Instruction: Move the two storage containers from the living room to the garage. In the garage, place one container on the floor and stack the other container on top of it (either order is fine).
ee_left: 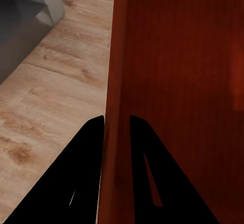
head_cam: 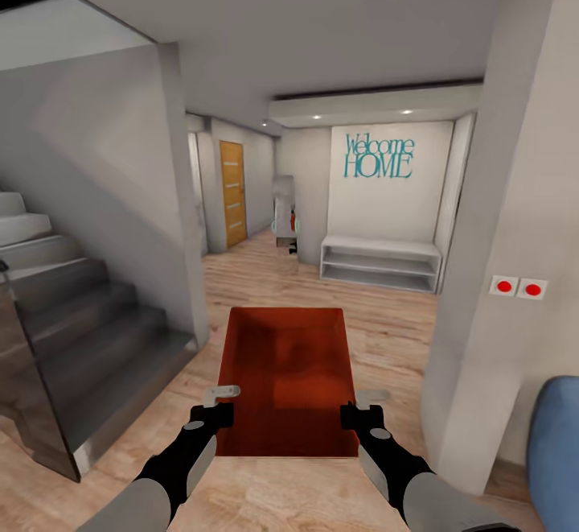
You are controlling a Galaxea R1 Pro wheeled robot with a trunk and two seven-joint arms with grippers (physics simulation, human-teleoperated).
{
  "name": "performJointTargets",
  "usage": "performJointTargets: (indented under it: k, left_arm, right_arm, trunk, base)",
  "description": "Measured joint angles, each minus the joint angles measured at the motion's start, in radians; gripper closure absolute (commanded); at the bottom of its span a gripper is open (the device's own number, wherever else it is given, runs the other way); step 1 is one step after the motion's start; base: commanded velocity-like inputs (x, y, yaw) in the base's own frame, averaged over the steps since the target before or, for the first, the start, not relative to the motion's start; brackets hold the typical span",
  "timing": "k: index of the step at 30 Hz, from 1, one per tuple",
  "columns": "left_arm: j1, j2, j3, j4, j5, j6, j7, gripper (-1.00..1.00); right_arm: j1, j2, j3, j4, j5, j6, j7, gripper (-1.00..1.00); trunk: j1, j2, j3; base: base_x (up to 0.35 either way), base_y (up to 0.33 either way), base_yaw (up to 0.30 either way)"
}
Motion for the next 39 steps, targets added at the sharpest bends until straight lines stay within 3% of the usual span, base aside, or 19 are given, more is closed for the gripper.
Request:
performJointTargets:
  k: [39]
  left_arm:
    - [0.000,0.000,0.000,-0.001,0.000,0.000,0.000,1.00]
  right_arm:
    - [0.000,0.000,0.000,0.000,0.001,0.000,0.000,1.00]
  trunk:
    - [0.000,0.000,0.000]
  base:
    - [0.323,0.000,0.000]
